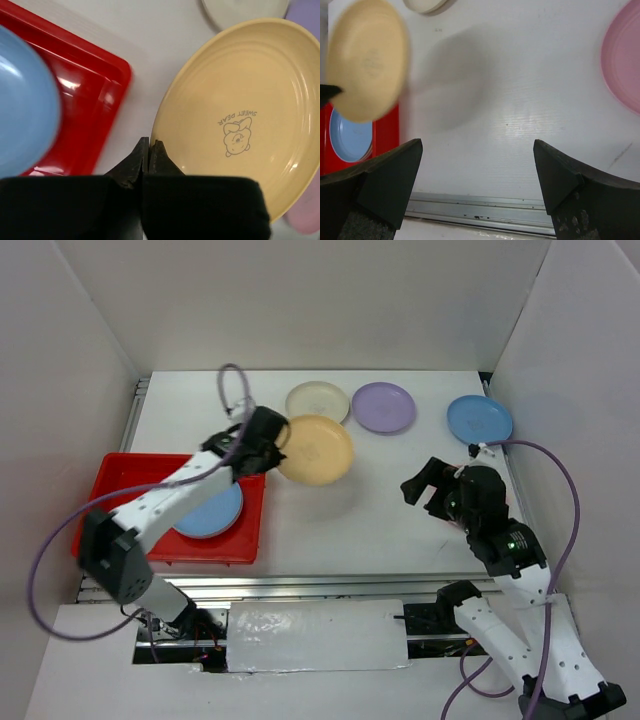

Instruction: Place the plates into the plastic bin on the countertop

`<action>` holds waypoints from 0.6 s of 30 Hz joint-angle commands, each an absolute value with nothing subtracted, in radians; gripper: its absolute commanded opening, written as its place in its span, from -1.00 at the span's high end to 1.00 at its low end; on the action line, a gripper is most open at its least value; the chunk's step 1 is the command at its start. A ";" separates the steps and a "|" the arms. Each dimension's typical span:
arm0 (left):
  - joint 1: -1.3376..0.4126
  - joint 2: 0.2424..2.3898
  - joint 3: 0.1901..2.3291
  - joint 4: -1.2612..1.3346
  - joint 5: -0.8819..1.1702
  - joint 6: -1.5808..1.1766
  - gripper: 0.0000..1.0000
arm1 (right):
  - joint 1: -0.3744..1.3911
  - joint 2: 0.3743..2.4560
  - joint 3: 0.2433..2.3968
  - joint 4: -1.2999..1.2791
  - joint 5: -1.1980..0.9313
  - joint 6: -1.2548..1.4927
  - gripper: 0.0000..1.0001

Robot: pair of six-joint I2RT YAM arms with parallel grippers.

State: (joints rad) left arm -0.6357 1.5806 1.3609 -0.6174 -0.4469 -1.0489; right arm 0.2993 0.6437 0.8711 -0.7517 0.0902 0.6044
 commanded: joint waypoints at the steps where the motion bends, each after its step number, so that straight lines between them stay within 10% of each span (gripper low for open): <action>1: -0.488 1.409 1.238 -0.647 -0.456 -1.032 1.00 | 0.296 0.679 0.847 -0.646 0.025 0.606 -1.00; 18: 0.205 0.979 0.825 -0.657 -0.246 -0.921 1.00 | 0.330 0.818 0.851 -0.552 -0.035 0.603 -1.00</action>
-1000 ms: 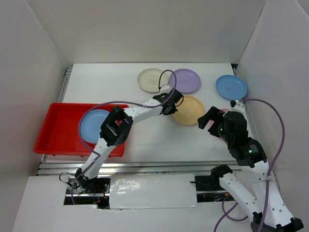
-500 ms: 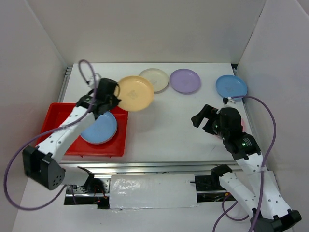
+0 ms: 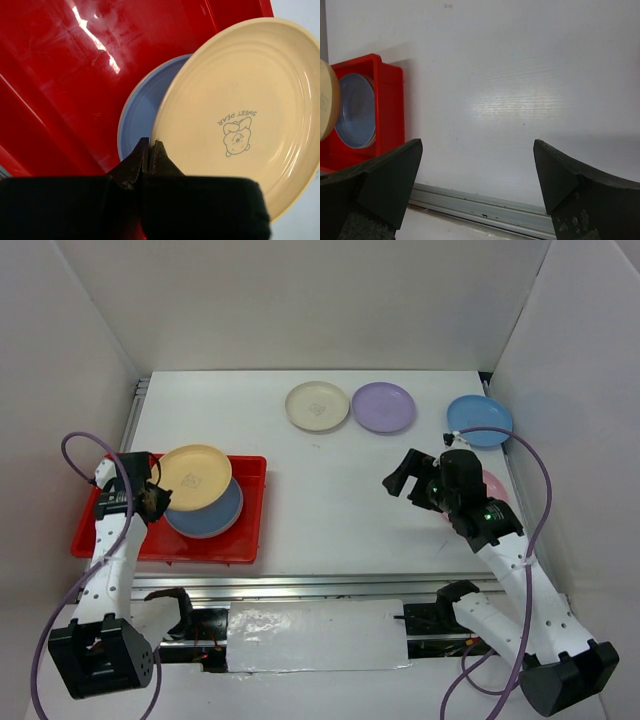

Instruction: Place the plates into the plastic bin on the countertop

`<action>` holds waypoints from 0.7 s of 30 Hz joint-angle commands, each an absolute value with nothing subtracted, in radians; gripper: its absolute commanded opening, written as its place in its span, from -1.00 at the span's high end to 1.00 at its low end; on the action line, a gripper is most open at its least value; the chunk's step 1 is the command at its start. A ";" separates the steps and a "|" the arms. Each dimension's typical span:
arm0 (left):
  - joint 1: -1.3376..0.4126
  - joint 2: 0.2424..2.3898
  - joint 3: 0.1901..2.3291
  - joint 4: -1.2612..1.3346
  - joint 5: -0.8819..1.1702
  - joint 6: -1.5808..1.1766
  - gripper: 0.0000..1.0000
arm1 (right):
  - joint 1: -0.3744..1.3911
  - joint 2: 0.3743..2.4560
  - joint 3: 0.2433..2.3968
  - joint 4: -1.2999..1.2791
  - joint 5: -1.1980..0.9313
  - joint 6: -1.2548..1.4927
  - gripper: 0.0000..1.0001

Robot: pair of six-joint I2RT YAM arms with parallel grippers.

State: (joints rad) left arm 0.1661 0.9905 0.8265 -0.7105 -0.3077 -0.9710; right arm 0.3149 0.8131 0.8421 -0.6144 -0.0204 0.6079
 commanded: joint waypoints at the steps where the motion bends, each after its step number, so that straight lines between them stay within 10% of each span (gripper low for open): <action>1: 0.216 0.980 0.824 -0.657 -0.233 -0.913 1.00 | 0.333 0.818 0.850 -0.552 -0.034 0.604 -1.00; 8: 0.238 0.911 0.810 -0.669 -0.187 -0.887 0.93 | 0.350 0.831 0.857 -0.545 -0.025 0.612 -1.00; 14: 0.226 0.859 0.798 -0.687 -0.146 -0.859 -0.69 | 0.357 0.844 0.865 -0.540 -0.014 0.614 -1.00; 21: 0.048 0.810 0.853 -0.665 -0.200 -0.827 -0.82 | 0.353 0.838 0.868 -0.552 0.047 0.637 -1.00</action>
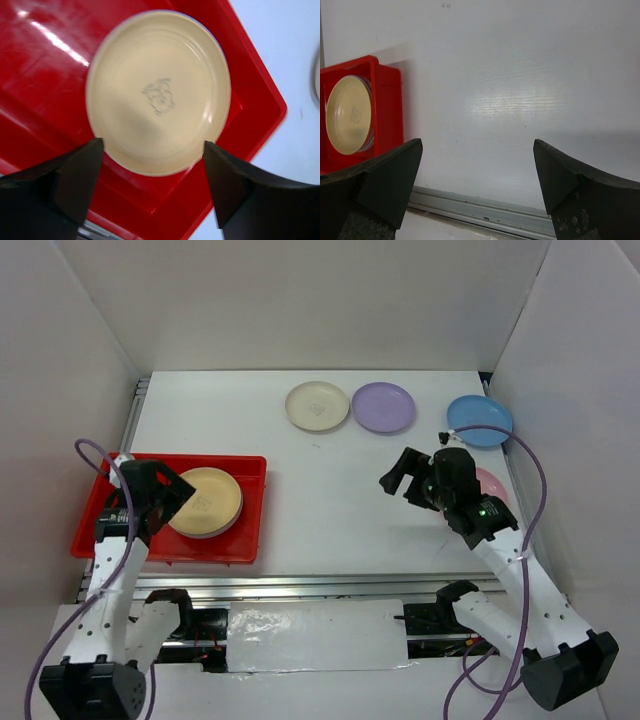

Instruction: Place the plates into the plastic bin on the countertop

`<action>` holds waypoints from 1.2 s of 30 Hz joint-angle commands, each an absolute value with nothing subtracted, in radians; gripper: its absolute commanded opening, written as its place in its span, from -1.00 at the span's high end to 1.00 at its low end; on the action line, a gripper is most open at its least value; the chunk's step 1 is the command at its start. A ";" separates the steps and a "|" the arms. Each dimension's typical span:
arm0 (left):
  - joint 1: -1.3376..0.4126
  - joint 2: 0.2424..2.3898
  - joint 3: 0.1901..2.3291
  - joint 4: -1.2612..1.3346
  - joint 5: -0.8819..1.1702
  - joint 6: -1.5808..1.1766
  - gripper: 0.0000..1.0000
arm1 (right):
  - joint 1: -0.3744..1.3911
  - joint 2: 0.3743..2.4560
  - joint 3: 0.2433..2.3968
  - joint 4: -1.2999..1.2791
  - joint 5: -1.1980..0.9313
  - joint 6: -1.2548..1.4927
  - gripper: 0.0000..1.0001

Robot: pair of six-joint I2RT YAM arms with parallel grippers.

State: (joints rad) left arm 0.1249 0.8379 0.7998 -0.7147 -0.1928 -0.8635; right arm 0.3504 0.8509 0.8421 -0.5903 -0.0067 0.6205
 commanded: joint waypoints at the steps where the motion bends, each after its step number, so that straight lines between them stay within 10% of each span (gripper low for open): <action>1: -0.056 0.822 0.857 -0.631 -0.149 -0.819 -0.99 | 0.345 0.827 0.874 -0.575 0.107 0.658 -1.00; 10: -0.782 1.241 1.141 -0.648 -0.473 -0.930 -0.99 | 0.043 0.978 0.838 -0.580 0.144 0.658 -1.00; 28: -0.977 1.496 1.217 -0.528 -0.364 -0.873 -0.99 | -0.137 1.321 0.841 -0.460 0.066 0.621 -1.00; 36: -0.957 1.488 1.204 -0.440 -0.295 -0.816 -0.99 | -0.074 1.114 0.743 -0.462 0.212 0.759 -1.00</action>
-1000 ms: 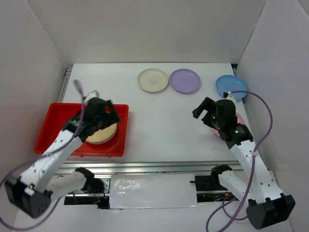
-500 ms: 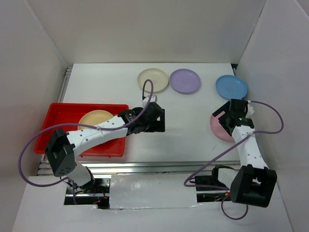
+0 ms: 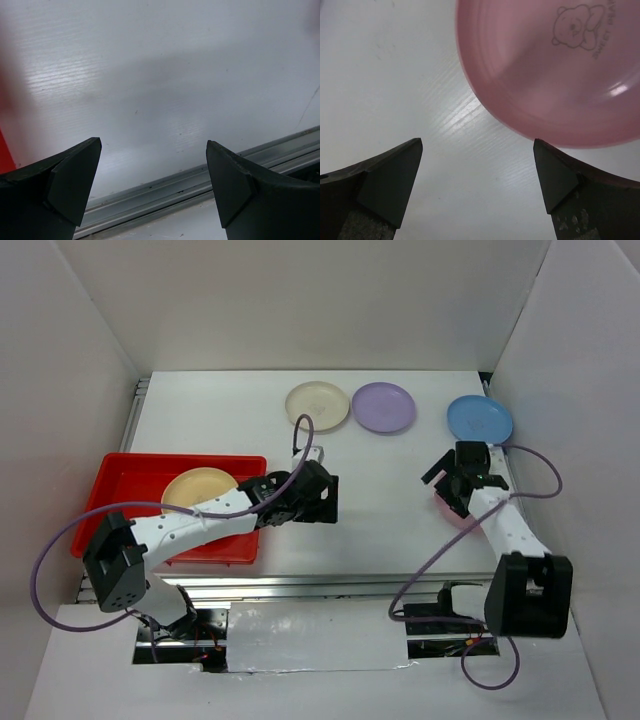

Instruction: Place the plates into the plastic bin on the countertop

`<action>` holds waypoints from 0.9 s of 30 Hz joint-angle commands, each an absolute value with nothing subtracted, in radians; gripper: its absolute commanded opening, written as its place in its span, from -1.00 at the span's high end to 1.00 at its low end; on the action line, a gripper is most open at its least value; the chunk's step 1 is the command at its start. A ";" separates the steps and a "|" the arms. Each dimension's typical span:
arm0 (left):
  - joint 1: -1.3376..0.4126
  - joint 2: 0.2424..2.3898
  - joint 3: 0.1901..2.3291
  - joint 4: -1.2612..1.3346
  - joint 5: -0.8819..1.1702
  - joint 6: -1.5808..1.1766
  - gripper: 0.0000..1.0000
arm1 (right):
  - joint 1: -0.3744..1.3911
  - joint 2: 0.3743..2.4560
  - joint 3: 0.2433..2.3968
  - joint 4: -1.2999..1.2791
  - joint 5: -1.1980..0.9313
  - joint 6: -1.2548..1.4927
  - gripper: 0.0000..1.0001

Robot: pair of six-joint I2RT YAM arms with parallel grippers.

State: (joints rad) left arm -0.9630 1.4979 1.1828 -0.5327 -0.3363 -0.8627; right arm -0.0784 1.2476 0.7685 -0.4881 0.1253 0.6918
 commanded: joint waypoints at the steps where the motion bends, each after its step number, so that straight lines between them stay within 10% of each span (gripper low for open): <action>1: -0.959 1.520 1.216 -0.422 -0.258 -0.789 -0.99 | -0.071 1.021 0.730 -0.468 0.242 0.791 -1.00; 9: -0.943 1.915 1.527 -0.134 0.015 -0.767 -0.99 | -0.046 0.600 0.774 -0.713 0.414 0.848 -1.00; 27: -0.959 2.713 2.319 0.008 0.089 -0.903 -0.96 | -0.063 0.460 0.827 -0.819 0.331 0.821 -1.00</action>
State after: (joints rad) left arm -0.9600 2.6606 2.2612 0.0078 0.1165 -0.8749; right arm -0.0570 0.4774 0.7967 -0.7952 0.3508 0.8463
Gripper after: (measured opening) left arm 0.984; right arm 0.998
